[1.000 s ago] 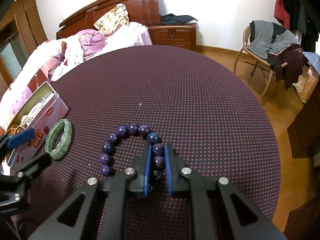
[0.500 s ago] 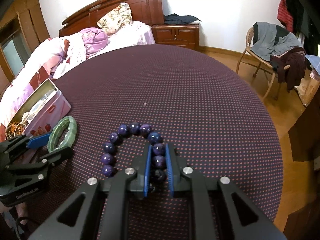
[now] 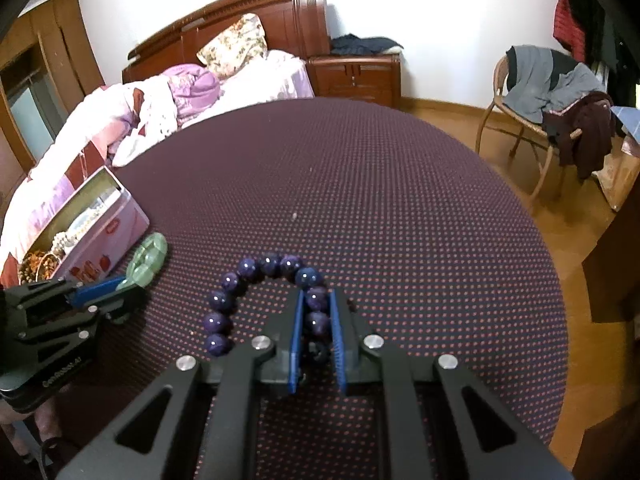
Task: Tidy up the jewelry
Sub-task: 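Grasp the purple bead bracelet with the right gripper while the left gripper grasps the green jade bangle, then lift the purple bracelet and green bangle and carry them toward the tin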
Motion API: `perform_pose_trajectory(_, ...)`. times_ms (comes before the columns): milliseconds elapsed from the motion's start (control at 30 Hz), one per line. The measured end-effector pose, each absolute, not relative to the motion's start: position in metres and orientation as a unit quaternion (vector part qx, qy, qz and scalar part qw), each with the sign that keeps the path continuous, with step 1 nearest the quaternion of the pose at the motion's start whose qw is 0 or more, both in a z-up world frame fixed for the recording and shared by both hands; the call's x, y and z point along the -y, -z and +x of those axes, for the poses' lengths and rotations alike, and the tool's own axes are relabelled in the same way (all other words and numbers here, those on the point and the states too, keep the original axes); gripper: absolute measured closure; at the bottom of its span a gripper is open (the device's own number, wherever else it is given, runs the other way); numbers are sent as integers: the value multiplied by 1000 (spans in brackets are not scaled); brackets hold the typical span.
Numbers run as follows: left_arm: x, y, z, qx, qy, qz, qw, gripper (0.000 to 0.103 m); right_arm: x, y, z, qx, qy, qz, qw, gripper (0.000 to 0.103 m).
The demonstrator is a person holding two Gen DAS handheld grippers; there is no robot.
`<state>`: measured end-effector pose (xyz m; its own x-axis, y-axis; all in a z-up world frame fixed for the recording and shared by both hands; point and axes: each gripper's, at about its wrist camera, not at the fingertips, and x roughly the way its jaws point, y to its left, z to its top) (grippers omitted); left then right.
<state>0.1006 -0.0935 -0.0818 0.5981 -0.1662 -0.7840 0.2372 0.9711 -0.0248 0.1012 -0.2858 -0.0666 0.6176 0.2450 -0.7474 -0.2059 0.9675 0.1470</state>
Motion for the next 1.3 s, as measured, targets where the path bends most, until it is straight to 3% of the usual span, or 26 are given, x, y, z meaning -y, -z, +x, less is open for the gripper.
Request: perform_pose_trajectory(1300, 60, 37, 71, -334, 79, 17, 939, 87, 270, 9, 73, -306, -168, 36, 936, 86)
